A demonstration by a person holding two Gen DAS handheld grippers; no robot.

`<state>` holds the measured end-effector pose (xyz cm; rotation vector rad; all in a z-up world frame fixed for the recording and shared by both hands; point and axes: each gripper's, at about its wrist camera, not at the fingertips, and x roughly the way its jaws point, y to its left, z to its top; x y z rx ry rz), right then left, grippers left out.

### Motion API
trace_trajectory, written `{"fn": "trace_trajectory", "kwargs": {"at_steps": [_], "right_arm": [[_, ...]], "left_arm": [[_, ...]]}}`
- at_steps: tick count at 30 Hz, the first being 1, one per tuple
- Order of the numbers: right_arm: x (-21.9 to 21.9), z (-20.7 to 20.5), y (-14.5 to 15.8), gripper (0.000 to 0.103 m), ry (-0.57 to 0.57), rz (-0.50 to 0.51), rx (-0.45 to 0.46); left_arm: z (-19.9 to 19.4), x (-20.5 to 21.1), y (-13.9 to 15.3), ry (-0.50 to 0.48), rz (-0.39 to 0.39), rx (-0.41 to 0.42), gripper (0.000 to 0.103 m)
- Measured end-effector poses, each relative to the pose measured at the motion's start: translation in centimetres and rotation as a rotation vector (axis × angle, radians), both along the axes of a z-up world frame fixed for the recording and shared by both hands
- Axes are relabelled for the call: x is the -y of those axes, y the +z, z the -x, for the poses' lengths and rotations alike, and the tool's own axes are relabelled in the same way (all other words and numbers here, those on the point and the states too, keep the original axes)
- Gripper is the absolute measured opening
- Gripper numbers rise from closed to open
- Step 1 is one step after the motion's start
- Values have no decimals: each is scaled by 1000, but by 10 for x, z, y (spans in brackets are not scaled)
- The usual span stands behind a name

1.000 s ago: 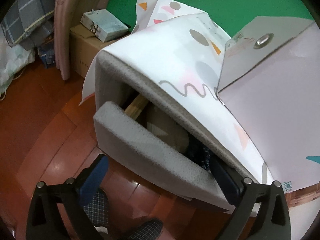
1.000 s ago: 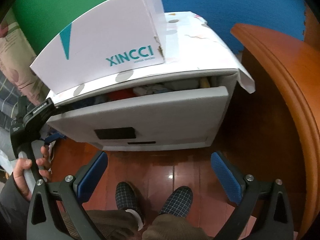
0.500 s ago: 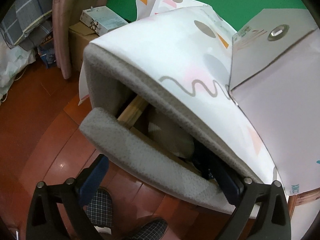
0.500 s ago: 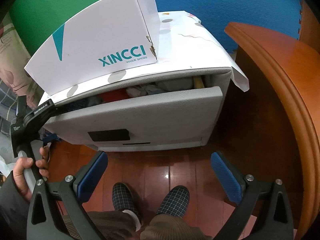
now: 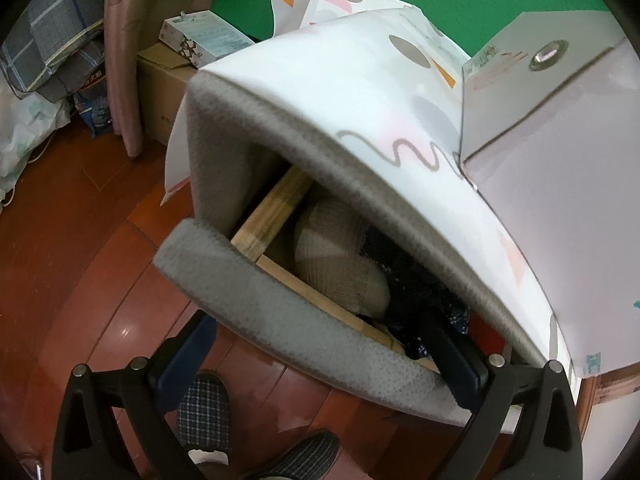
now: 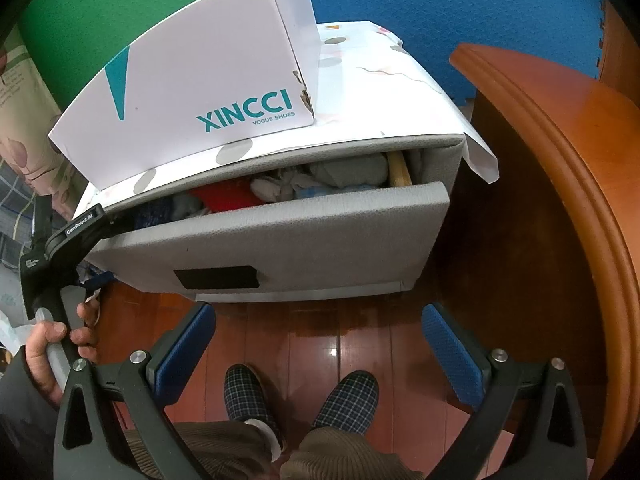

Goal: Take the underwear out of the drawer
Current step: 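Grip the grey drawer front with the left tool and pull it open, then move the left tool toward the dark blue lace underwear while the right tool grasps the grey knit item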

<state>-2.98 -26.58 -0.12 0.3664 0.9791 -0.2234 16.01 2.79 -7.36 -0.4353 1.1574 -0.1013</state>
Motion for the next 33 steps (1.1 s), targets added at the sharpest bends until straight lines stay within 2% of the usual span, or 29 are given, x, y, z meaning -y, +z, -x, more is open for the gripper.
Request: {"fn": "trace_trajectory", "kwargs": {"at_steps": [7, 26, 33], "right_arm": [[1, 3, 2, 102, -2, -3, 15], [-1, 10, 18, 102, -1, -20, 69], [-1, 10, 20, 102, 5, -18, 67]], "left_arm": [[18, -7, 0, -6, -3, -6, 103], [109, -42, -2, -22, -8, -24, 103], [129, -49, -3, -25, -9, -39, 103]]}}
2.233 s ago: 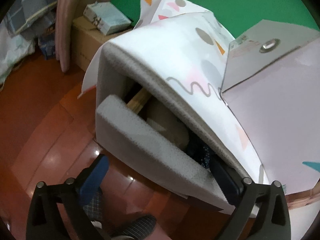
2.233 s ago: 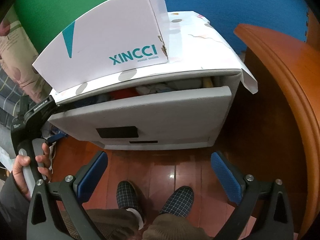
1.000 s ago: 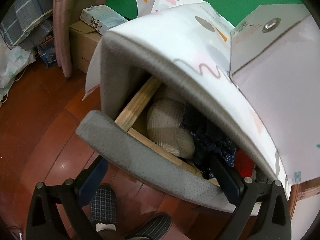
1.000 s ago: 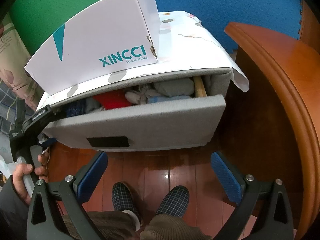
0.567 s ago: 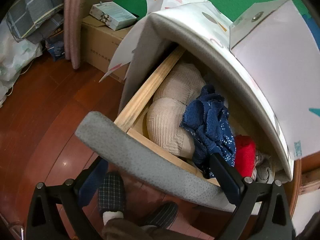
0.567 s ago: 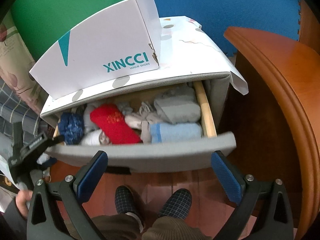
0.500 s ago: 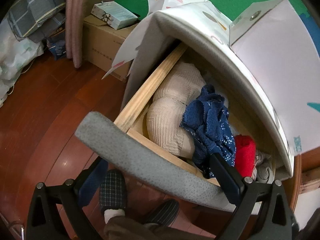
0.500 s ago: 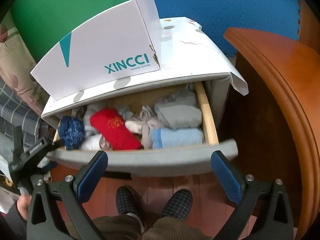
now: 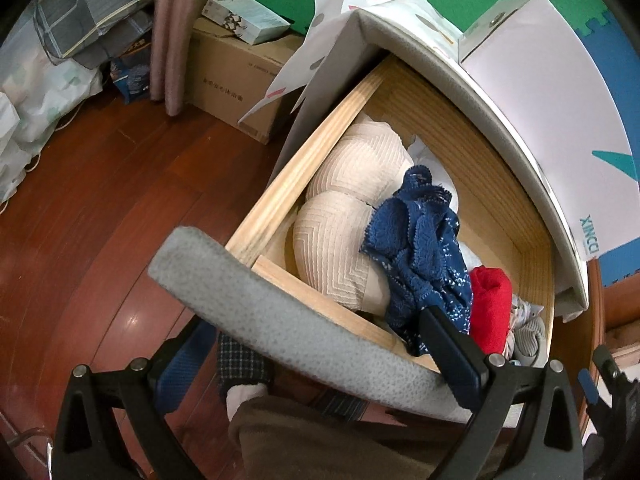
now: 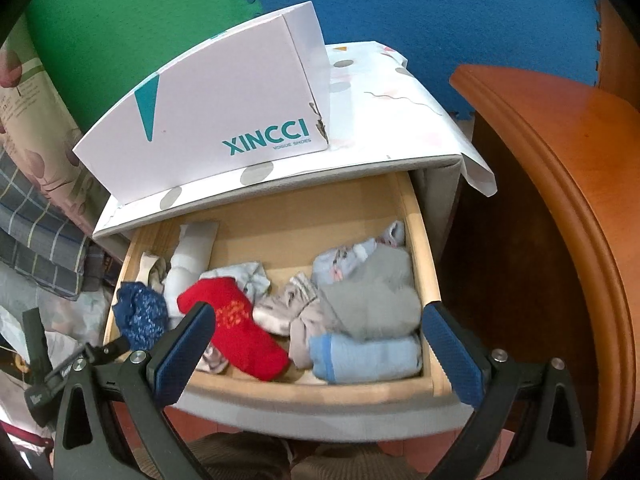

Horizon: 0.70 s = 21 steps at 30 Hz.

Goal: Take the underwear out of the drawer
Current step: 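Move the left tool toward the dark blue lace underwear while the right tool grasps the grey knit item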

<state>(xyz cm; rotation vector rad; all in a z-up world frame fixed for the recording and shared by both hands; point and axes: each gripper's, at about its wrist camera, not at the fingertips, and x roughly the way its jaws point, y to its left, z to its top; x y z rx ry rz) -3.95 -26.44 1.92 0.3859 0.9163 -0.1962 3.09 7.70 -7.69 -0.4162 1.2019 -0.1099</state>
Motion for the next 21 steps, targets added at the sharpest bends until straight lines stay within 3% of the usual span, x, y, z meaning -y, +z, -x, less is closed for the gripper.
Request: {"fn": "trace_trajectory", "kwargs": {"at_steps": [9, 13, 17, 21], "right_arm": [[-1, -2, -1, 102, 9, -6, -22], [3, -10, -2, 102, 54, -48, -67], [12, -18, 10, 102, 102, -10, -114], [24, -29, 8, 102, 141, 1, -218]], "left_arm": [[2, 11, 10, -13, -103, -26, 103], [-1, 18, 19, -28, -174, -43, 103], [0, 23, 36, -34, -218, -30, 103], [1, 30, 59, -66, -305, 18, 103]]}}
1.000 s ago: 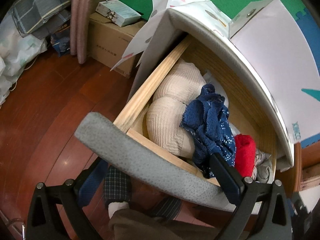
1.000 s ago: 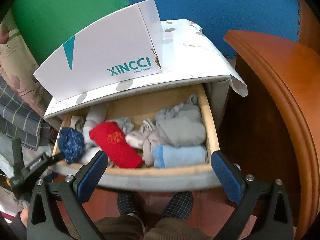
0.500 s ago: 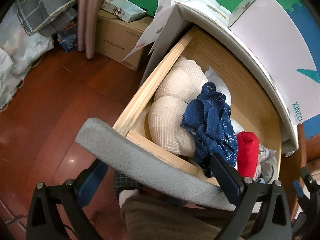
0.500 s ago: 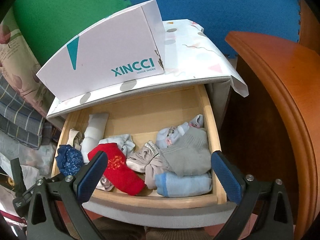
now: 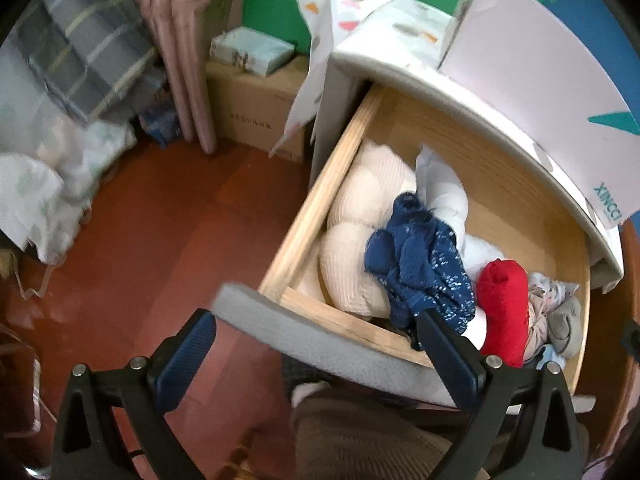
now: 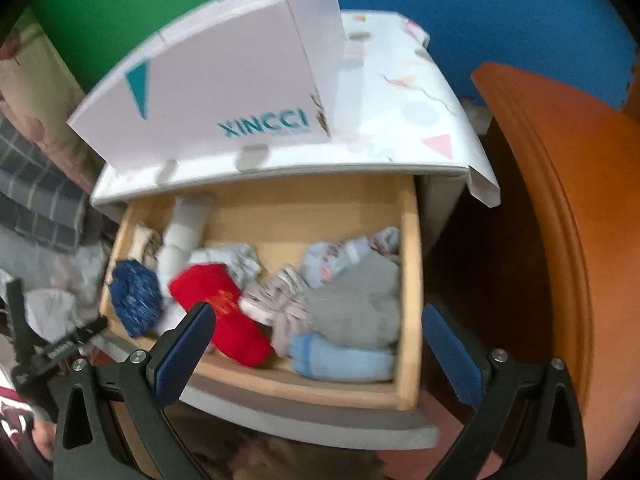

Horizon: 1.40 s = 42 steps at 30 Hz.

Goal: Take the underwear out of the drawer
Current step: 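Move the left tool toward the dark blue lace underwear while the right tool grasps the grey knit item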

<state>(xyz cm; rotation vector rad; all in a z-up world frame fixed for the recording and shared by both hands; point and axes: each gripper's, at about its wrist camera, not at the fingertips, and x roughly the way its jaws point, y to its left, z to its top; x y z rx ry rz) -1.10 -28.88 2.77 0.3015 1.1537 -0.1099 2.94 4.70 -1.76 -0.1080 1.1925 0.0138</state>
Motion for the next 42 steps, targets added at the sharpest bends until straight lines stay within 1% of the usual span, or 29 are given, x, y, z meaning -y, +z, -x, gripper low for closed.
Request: {"fn": "trace_trajectory", "kwargs": {"at_steps": [2, 3, 6, 9, 14, 16, 21, 23, 27, 30, 32, 33, 34, 35, 37, 39, 42], "right_arm": [[4, -5, -7, 101, 20, 3, -63], [4, -8, -11, 98, 31, 9, -93], [-1, -17, -25, 84, 75, 14, -167], [-7, -27, -37, 79, 99, 45, -217], [-13, -45, -58, 79, 109, 106, -287], [-16, -51, -65, 79, 107, 128, -304], [-23, -62, -84, 79, 113, 154, -334], [-23, -64, -89, 77, 114, 163, -345], [-25, -68, -105, 71, 125, 173, -377], [-27, -70, -108, 69, 139, 174, -371], [-25, -71, -114, 68, 127, 153, -370], [-22, -71, -118, 63, 117, 132, -367], [-17, -69, -117, 55, 108, 119, -366], [-12, -69, -118, 53, 99, 105, -363], [0, -67, -111, 43, 76, 72, -347], [6, -65, -106, 39, 57, 56, -332], [15, -58, -94, 37, 56, 46, -318]], "left_arm": [[0, 6, 12, -33, -47, 30, 103], [1, 10, 20, -50, -69, 47, 103], [-1, 22, 36, -114, -92, 70, 103], [-8, 31, 41, -169, -65, 35, 103], [-21, 32, 36, -159, -1, -21, 103], [-24, 32, 33, -152, 4, -29, 103], [-33, 31, 22, -160, -17, -55, 103], [-37, 32, 19, -164, -23, -63, 103], [-43, 34, 14, -176, -25, -80, 103], [-46, 38, 10, -184, -32, -86, 103], [-48, 40, 7, -186, -35, -93, 103], [-48, 42, 6, -189, -33, -97, 103], [-49, 43, 5, -193, -31, -99, 103], [-49, 44, 4, -195, -32, -102, 103], [-50, 44, 3, -198, -34, -109, 103], [-50, 45, 1, -197, -31, -116, 103], [-49, 45, 0, -196, -23, -122, 103]]}}
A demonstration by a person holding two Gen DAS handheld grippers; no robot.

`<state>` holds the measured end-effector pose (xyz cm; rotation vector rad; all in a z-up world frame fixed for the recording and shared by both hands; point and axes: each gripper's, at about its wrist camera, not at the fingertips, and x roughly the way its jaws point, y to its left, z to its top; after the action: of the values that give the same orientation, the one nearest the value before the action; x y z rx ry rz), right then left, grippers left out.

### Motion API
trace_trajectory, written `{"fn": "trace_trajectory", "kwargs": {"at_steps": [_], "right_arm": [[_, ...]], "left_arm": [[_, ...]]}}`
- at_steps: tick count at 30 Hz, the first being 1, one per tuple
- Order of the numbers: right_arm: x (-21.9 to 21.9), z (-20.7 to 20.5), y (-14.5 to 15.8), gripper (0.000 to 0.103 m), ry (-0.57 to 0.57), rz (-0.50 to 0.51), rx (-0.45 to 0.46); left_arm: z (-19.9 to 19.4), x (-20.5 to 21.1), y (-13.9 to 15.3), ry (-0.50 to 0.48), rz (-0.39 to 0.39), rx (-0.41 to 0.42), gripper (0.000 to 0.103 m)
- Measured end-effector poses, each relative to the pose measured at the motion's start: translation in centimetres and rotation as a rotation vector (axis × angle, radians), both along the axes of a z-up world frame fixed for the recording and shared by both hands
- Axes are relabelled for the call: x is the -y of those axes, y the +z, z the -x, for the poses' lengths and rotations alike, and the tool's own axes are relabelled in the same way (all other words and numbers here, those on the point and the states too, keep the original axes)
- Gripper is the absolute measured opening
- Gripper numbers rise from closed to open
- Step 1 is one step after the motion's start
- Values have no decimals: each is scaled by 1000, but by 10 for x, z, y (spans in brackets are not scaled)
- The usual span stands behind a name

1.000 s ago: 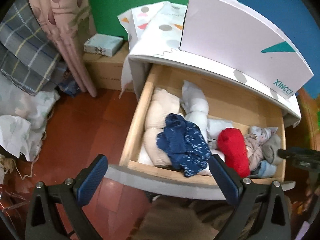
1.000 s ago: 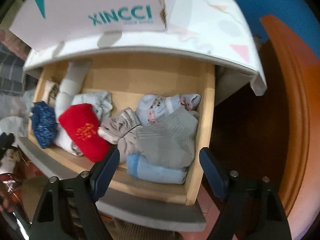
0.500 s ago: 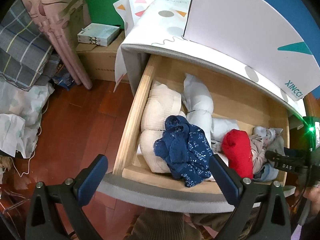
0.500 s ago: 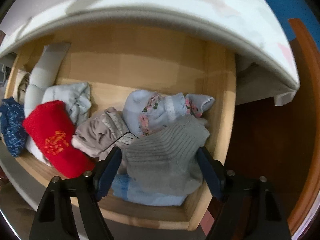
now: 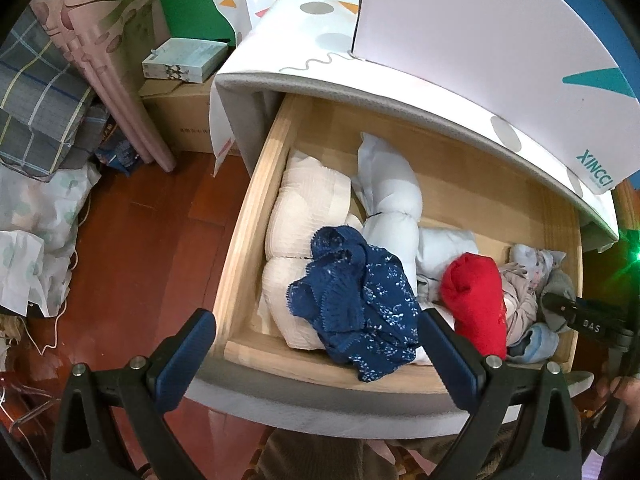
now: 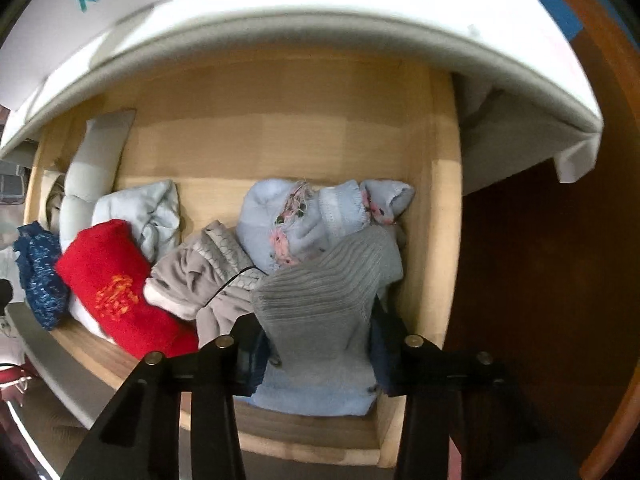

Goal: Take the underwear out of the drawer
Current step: 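Move the left tool toward the dark blue lace underwear while the right tool grasps the grey knit item, then close the left gripper on the dark blue lace underwear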

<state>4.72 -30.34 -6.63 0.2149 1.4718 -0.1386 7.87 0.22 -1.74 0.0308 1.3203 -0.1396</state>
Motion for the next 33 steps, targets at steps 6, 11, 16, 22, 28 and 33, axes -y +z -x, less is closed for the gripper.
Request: {"fn": "trace_trajectory", "kwargs": {"at_steps": [6, 11, 16, 22, 28, 33], "right_arm": [[-1, 13, 34, 36, -10, -52, 57], [-3, 35, 60, 36, -40, -148, 127], [-30, 50, 57, 36, -43, -171, 136], [-40, 54, 31, 36, -14, -149, 144], [-50, 54, 32, 38, 32, -121, 154], [-40, 56, 32, 38, -9, -175, 165]], "left_arm": [[2, 1, 4, -9, 13, -6, 103], [-1, 5, 4, -11, 41, -35, 103], [-6, 17, -6, -14, 59, -79, 103], [-12, 29, -25, -8, 35, -120, 103], [-17, 41, -42, -7, -11, -121, 101], [-18, 46, -51, -26, -60, -136, 78]]}}
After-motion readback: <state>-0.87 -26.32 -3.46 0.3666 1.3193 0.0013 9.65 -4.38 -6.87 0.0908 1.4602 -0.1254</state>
